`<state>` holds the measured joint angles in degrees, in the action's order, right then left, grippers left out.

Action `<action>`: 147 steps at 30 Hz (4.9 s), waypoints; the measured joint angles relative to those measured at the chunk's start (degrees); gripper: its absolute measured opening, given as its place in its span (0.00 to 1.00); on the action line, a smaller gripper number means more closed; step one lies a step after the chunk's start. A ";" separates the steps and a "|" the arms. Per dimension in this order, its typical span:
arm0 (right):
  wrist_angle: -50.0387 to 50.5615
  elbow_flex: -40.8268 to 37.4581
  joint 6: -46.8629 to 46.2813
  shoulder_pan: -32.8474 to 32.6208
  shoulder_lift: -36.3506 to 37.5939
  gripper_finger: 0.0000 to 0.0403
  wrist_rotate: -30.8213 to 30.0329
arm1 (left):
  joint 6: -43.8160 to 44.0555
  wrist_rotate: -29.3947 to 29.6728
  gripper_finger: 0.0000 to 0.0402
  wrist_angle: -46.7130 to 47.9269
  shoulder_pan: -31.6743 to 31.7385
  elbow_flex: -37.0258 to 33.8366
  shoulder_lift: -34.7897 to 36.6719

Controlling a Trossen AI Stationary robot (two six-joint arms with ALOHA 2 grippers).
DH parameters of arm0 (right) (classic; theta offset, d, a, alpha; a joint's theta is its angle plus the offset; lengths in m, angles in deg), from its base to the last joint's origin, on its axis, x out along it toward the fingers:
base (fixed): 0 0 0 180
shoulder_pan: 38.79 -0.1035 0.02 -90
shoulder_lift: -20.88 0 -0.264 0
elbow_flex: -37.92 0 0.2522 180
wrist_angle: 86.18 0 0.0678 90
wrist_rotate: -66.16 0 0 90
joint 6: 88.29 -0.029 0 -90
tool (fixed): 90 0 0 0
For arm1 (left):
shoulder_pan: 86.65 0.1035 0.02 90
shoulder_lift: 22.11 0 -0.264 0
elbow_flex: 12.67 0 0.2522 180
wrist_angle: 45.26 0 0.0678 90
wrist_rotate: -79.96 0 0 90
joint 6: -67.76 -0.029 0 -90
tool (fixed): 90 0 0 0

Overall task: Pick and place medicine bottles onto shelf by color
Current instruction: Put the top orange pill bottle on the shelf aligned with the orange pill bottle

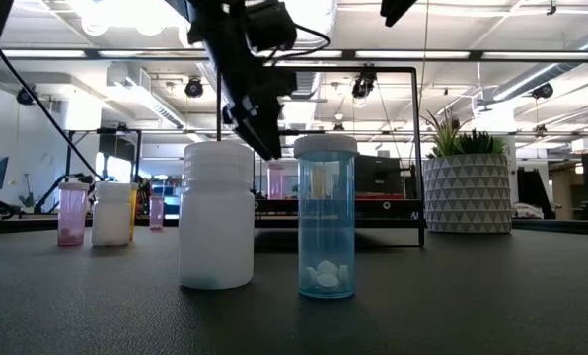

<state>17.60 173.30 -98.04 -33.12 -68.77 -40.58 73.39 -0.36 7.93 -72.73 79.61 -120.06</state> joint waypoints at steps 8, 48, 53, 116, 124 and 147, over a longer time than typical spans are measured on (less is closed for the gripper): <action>-0.02 -0.02 3.33 0.50 0.00 0.56 -2.32 | 0.04 0.18 0.53 3.00 0.42 0.75 4.86; -33.11 -60.47 -6.97 4.72 36.95 0.56 -2.80 | 16.62 2.90 0.54 7.62 16.40 -12.50 7.61; -37.92 -65.90 -8.94 4.72 40.80 0.56 -2.80 | 16.61 3.02 0.54 7.27 16.52 -12.50 6.21; -39.78 -68.67 -6.24 4.76 43.39 0.56 -2.79 | 16.64 1.25 0.47 13.27 10.97 11.59 -4.26; -39.80 -68.67 -10.13 4.74 42.71 0.56 -2.77 | 17.99 0.25 0.47 14.08 10.61 13.35 -7.12; -39.79 -68.67 -9.77 4.74 42.60 0.56 -2.80 | 16.47 -0.43 0.47 9.01 8.62 15.52 -11.29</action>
<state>-22.20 104.63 -107.81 -28.38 -26.17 -43.37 89.86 -0.79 16.94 -64.11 95.13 -131.34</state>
